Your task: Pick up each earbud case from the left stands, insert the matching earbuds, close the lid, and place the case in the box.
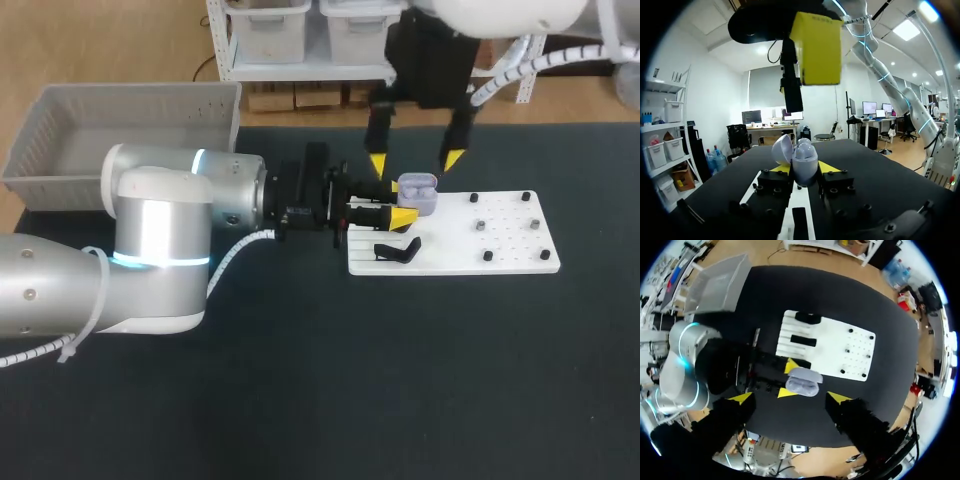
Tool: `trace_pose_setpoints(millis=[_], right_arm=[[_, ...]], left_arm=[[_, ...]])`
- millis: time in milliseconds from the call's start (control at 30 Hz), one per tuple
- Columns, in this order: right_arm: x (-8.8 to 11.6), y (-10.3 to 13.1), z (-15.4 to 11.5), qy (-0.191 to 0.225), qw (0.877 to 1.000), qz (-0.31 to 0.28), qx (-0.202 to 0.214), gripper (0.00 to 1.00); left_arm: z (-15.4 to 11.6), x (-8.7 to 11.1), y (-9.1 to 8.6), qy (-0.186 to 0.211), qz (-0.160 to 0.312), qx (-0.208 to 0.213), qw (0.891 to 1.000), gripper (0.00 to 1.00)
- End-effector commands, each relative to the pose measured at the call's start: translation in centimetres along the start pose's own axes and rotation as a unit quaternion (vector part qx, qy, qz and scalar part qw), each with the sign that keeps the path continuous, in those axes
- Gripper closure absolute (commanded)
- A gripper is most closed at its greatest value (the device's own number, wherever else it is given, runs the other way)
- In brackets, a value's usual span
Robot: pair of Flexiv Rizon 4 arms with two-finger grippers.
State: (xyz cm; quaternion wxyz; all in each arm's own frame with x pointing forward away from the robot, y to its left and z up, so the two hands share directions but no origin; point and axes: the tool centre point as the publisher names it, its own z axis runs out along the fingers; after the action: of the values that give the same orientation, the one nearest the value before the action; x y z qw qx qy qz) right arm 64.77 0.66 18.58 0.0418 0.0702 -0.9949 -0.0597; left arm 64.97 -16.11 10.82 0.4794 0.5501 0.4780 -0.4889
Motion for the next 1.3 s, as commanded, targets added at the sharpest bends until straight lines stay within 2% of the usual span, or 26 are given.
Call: trace_pose_setpoints(millis=[33,300,633,800,1067,1233,1300], right_arm=[[-0.4,-1.5,0.0,-0.054,0.997,0.054,-0.007,0.0],[-3.3,-3.8,1.0,-0.074,0.99,0.119,0.011,0.0],[-5.0,-6.0,3.1,-0.044,0.989,0.144,0.007,0.0],[-4.3,-6.4,4.5,-0.019,0.989,0.145,0.01,0.0],[-1.7,-6.3,4.9,0.006,0.99,0.137,0.01,0.0],[-0.3,-6.2,5.3,0.011,0.99,0.142,0.012,0.0],[0.0,-6.4,5.1,0.0,0.988,0.15,0.018,0.0]], left_arm=[[0.0,0.0,-0.1,0.0,0.0,-0.002,1.0,1.0],[0.0,0.0,-0.1,0.0,0.0,-0.002,1.0,1.0],[0.0,0.0,-0.1,0.0,0.0,-0.002,1.0,1.0],[0.0,0.0,-0.1,0.0,0.0,-0.002,1.0,1.0],[0.0,0.0,-0.1,0.0,0.0,-0.002,1.0,1.0],[0.0,0.0,-0.1,0.0,0.0,-0.002,1.0,1.0],[0.0,0.0,-0.1,0.0,0.0,-0.002,1.0,1.0]])
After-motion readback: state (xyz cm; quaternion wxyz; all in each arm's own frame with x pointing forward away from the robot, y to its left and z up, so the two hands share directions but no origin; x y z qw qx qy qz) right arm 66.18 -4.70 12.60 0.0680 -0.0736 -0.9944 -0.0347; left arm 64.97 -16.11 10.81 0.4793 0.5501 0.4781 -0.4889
